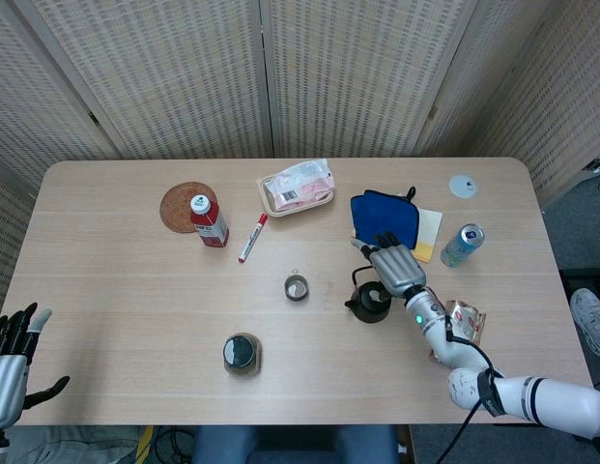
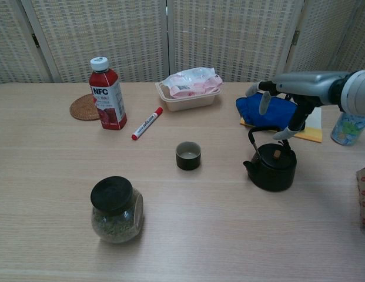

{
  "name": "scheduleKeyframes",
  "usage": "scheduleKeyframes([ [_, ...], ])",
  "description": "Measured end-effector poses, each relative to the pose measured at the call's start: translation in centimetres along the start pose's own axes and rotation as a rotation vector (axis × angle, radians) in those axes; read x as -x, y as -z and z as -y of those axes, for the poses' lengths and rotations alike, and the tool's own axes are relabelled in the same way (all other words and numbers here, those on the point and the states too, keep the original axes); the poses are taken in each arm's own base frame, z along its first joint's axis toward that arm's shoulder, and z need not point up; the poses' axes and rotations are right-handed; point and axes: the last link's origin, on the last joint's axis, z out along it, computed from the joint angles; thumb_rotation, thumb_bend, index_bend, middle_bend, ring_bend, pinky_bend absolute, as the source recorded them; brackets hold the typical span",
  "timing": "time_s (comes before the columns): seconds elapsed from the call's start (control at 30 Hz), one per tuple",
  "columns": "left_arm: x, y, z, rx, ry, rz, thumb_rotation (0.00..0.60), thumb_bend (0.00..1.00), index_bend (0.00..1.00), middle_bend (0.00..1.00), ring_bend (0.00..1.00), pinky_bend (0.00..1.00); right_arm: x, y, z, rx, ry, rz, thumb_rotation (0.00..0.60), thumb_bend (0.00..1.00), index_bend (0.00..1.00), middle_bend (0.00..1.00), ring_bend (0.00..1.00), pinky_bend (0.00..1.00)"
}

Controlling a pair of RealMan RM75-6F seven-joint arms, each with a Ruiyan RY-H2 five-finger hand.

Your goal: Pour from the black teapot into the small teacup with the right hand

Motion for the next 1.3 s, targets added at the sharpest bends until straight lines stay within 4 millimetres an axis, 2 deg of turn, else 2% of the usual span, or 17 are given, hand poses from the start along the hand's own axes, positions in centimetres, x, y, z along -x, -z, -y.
scheduleKeyframes([
  [0.37,0.0,0.1,0.3,-0.011,-0.005,-0.003,0.600,0.00,0.07,0.00,0.00,0.00,0.9,-2.0,0.9,0.012,-0.015,0.052,0.600,0.21,0.11,0.30,0.07,0.00],
  [0.73,-0.3,0.4,0.7,-0.023,-0.007,-0.013,0.600,0.00,0.07,0.00,0.00,0.00,1.8,-2.8,1.2,0.028,-0.018,0.089,0.600,0.21,0.11,0.33,0.07,0.00],
  [1.03,-0.4,0.5,0.9,-0.026,-0.010,-0.019,0.600,0.00,0.07,0.00,0.00,0.00,1.4,-2.1,1.3,0.031,-0.025,0.078,0.600,0.21,0.11,0.41,0.11,0.00],
  [1.3,-0.5,0.5,0.9,-0.025,-0.010,-0.023,0.600,0.00,0.07,0.00,0.00,0.00,1.0,-0.6,1.3,0.016,-0.021,0.068,0.600,0.21,0.11,0.43,0.14,0.00],
])
